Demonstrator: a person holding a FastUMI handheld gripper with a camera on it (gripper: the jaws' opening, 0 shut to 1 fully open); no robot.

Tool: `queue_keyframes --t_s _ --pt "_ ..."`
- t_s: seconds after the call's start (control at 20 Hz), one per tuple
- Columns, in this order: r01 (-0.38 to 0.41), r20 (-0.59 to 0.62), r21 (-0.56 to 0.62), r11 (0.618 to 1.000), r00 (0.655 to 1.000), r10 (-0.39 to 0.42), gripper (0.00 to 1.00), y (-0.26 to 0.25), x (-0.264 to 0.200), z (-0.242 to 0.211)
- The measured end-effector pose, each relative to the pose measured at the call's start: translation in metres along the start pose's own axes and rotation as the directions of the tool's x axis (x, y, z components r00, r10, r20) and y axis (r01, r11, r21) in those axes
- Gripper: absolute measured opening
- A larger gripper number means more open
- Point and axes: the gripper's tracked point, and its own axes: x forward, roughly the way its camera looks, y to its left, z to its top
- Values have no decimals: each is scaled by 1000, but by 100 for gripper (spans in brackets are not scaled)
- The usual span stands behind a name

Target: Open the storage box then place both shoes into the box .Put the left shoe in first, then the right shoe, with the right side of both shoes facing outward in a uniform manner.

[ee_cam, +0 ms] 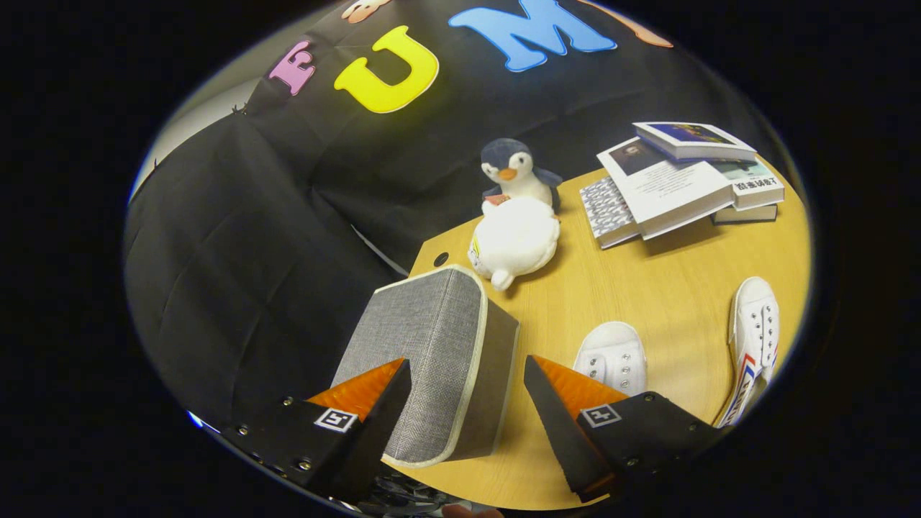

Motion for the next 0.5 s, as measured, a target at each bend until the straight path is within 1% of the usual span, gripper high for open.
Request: queue_keyframes --t_s 0.1,0.25,0.35,0.45,0.5 --pt "-29 -47 18 999 998 29 97 1 9 -10" --pt "-101 -90 69 992 990 107 97 7 23 -18" --pt "-146 -121 113 983 980 160 97 12 33 -23" --pt "-173 -152 160 972 969 197 97 12 40 -30" --pt "-195 -156 193 962 962 226 97 15 43 -31"
